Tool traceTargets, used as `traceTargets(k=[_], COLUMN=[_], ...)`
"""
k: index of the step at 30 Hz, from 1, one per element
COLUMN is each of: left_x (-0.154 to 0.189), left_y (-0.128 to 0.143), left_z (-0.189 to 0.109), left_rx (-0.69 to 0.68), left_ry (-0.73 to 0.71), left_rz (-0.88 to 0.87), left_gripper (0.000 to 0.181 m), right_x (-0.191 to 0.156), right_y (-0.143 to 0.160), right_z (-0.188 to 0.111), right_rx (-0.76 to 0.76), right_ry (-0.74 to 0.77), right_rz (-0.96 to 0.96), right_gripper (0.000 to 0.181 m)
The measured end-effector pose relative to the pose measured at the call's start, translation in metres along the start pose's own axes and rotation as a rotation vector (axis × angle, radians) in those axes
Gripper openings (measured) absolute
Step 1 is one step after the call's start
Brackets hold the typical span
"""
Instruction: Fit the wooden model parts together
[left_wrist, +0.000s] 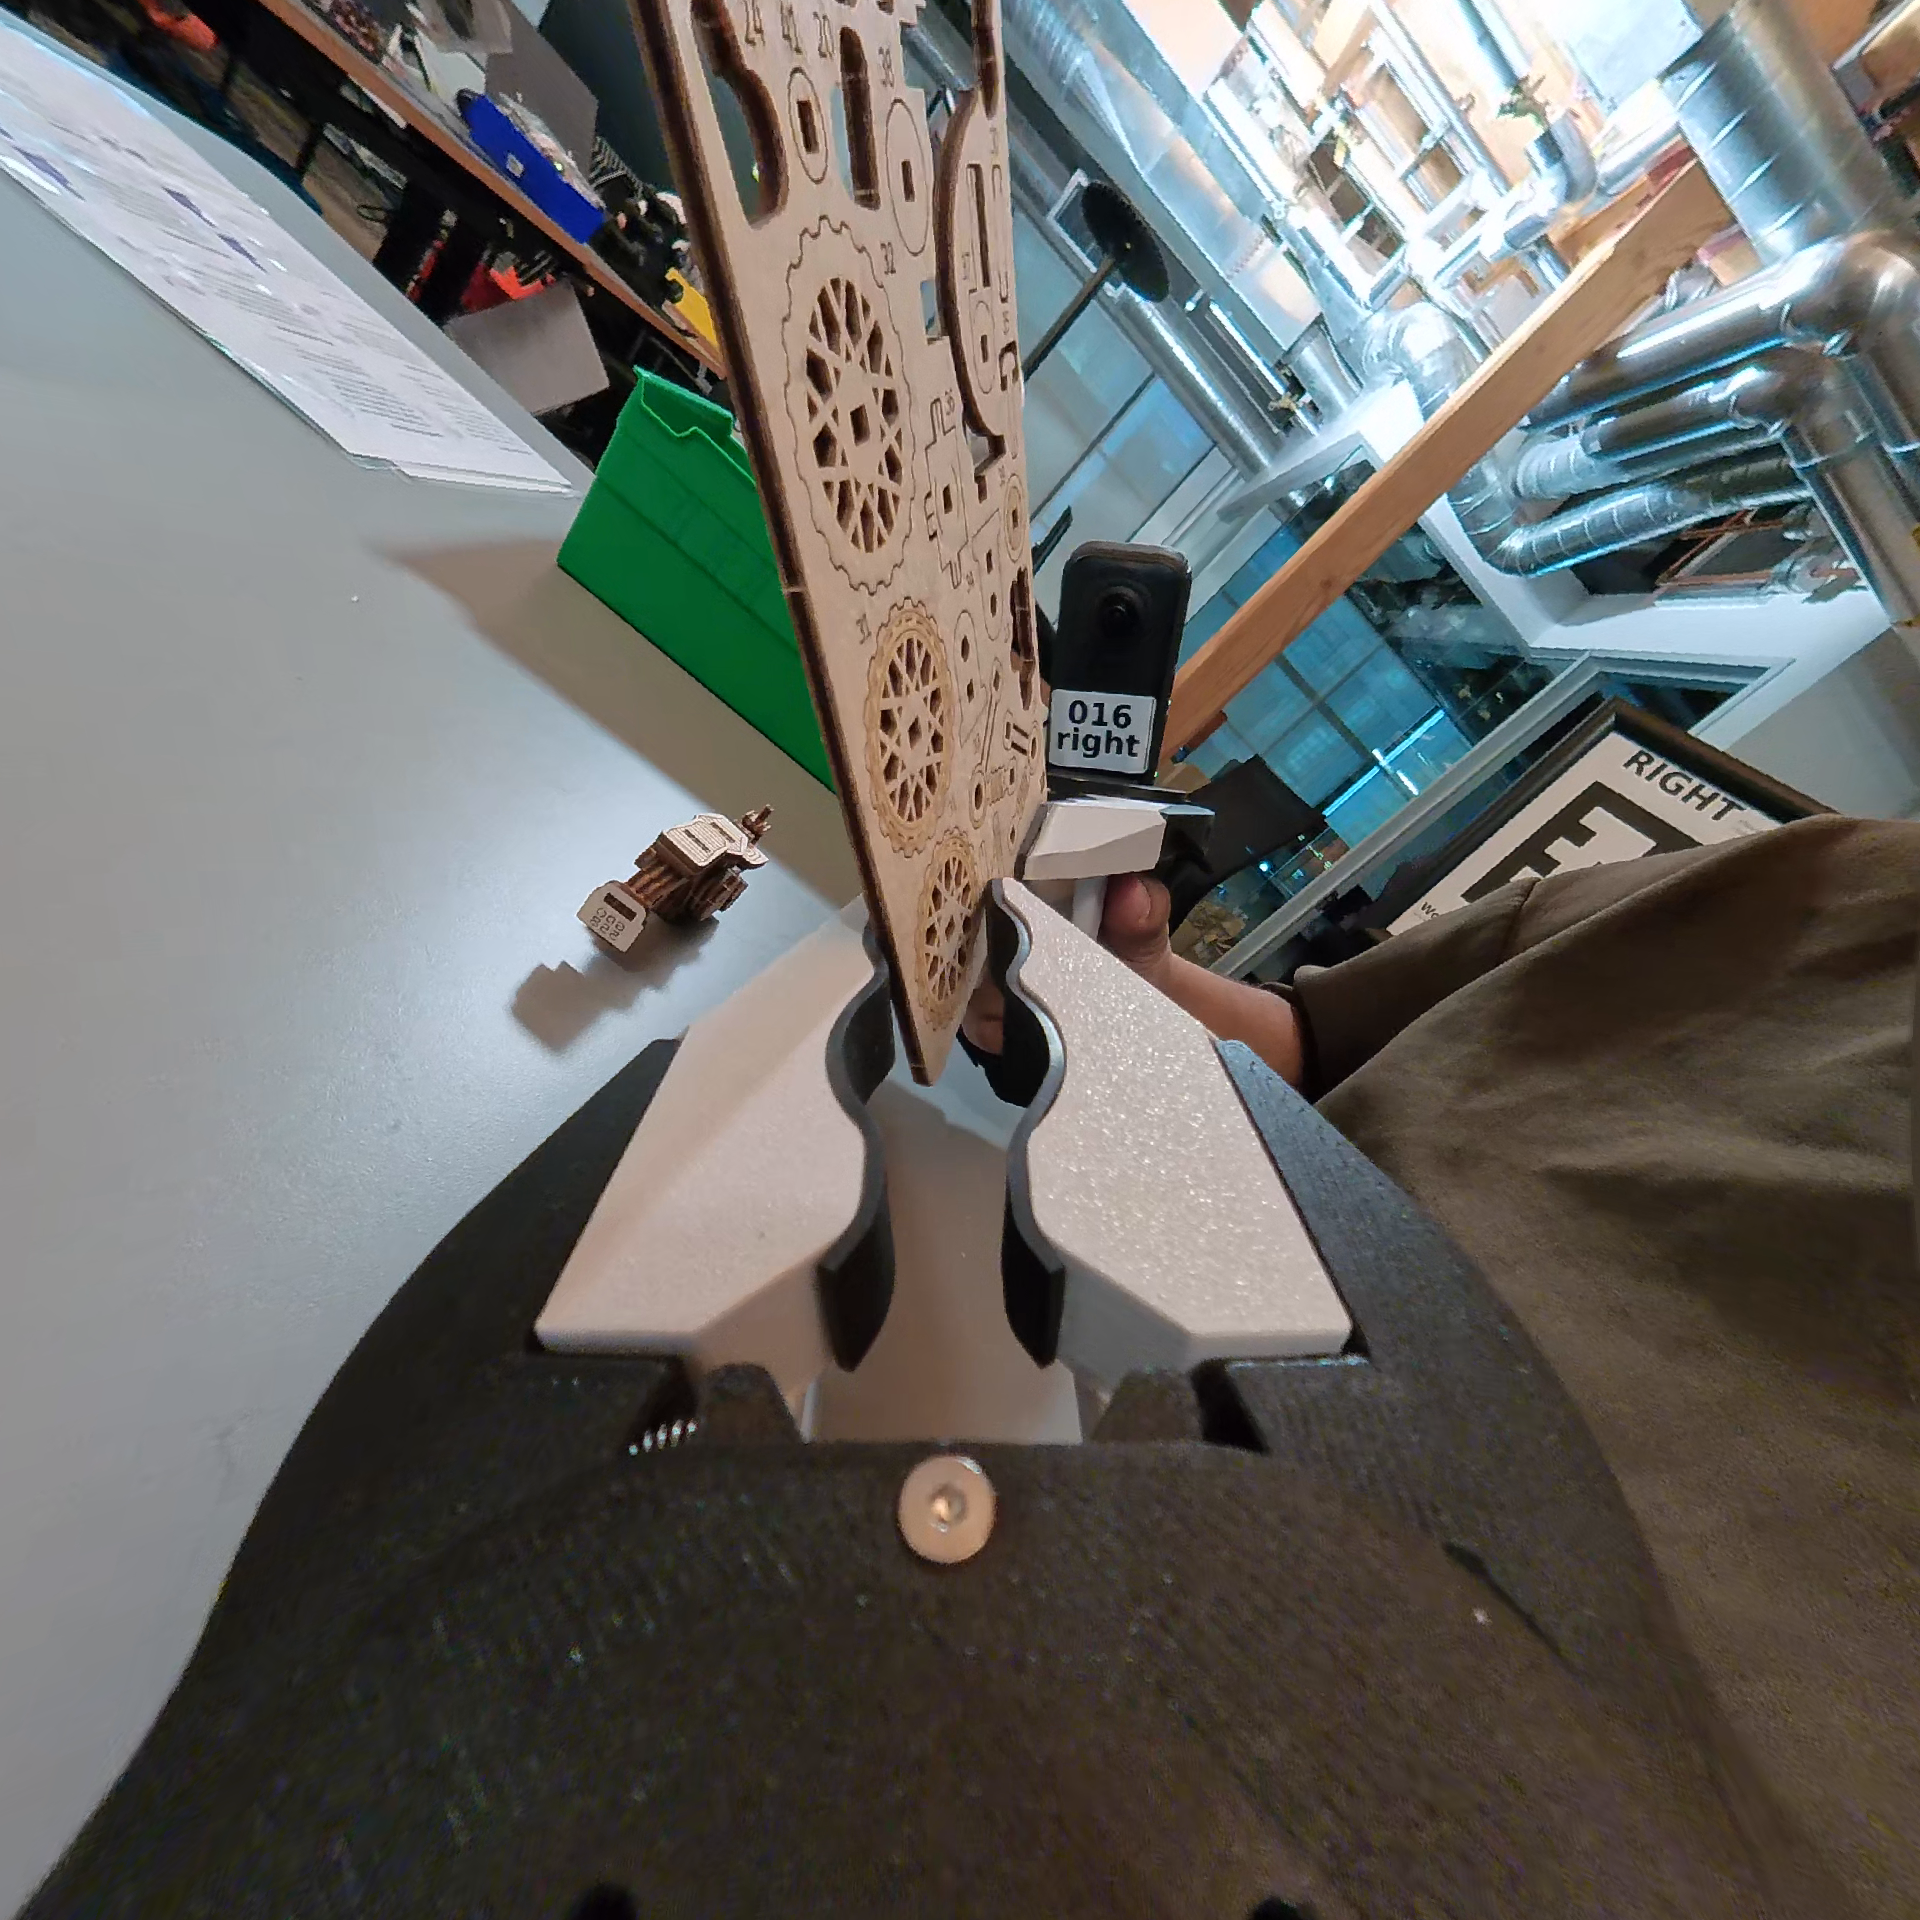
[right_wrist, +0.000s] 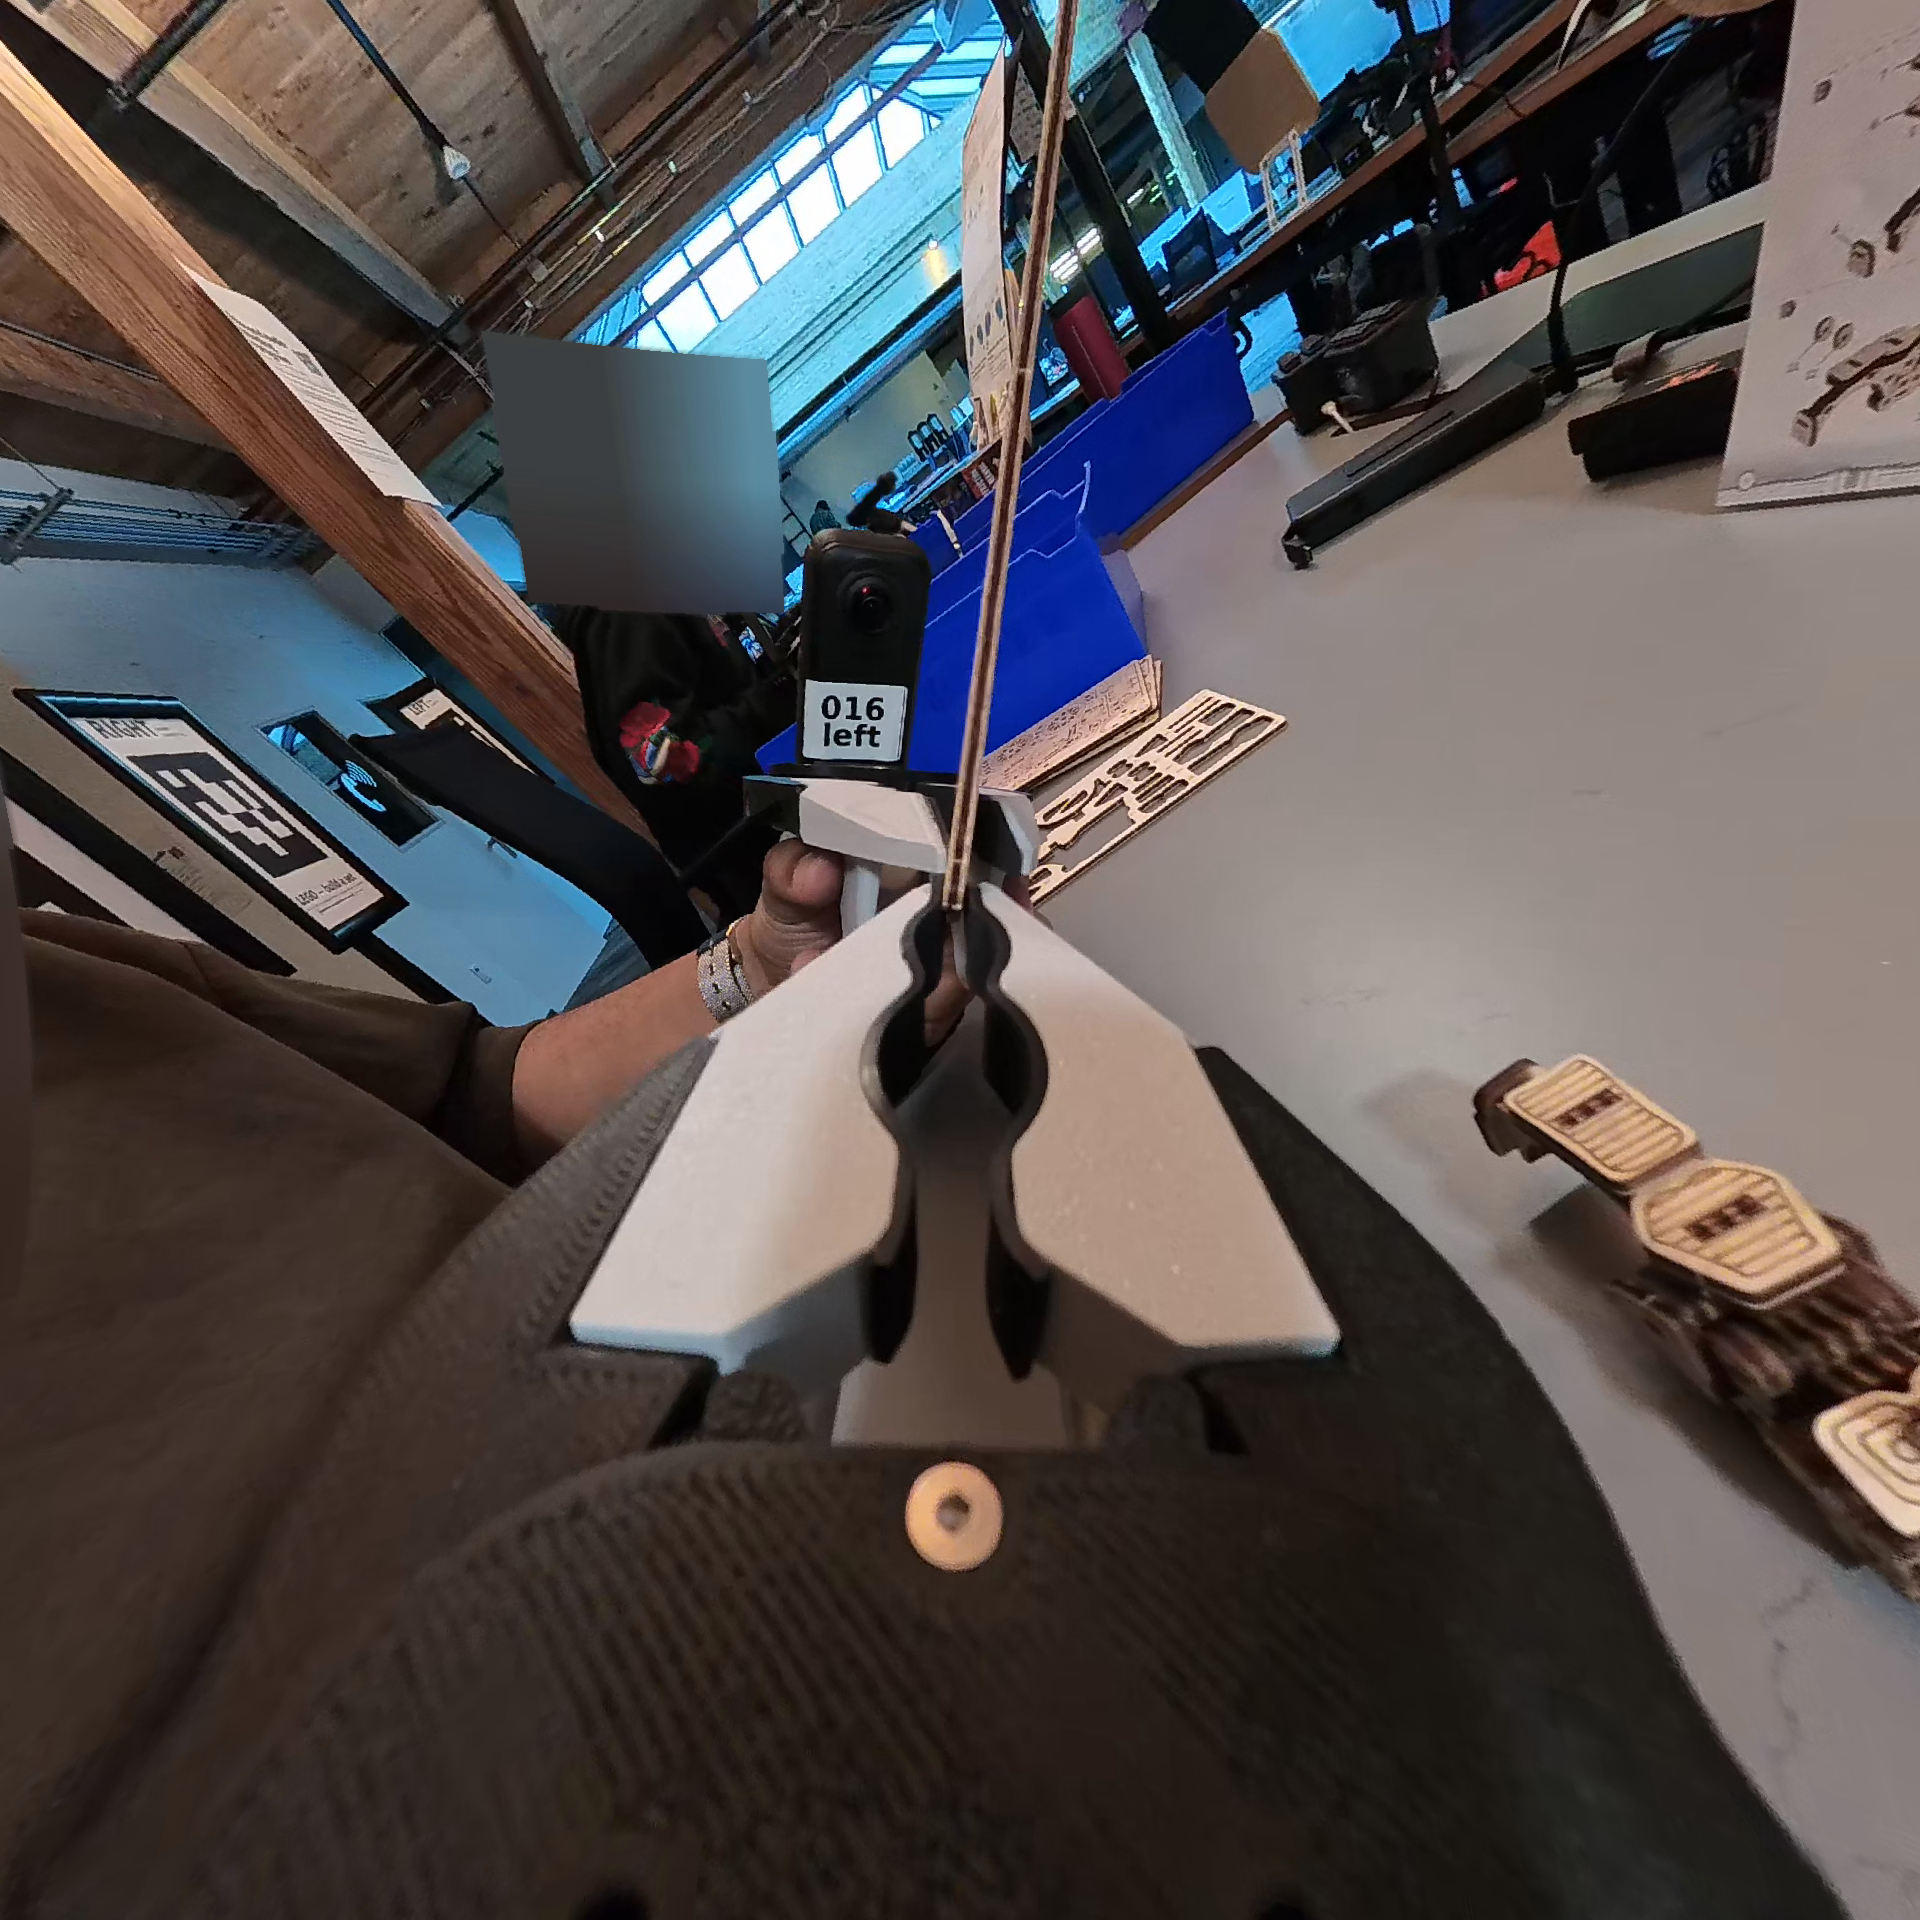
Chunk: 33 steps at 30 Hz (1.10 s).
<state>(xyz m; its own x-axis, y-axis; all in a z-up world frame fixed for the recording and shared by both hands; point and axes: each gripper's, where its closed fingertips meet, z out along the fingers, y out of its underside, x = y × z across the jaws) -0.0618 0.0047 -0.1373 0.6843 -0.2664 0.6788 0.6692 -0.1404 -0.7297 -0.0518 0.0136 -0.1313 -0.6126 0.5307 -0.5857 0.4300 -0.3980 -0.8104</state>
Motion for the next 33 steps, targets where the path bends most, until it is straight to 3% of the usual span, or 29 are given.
traceTargets(k=[33], left_x=[-0.017], left_y=[0.000], left_z=[0.000], left_rx=[-0.017], left_ry=[-0.104], left_rz=[-0.003], left_gripper=[0.010], right_x=[0.014], right_y=[0.008], right_z=[0.003], right_rx=[-0.040], right_ry=[0.104], right_rz=[-0.075], right_gripper=[0.001])
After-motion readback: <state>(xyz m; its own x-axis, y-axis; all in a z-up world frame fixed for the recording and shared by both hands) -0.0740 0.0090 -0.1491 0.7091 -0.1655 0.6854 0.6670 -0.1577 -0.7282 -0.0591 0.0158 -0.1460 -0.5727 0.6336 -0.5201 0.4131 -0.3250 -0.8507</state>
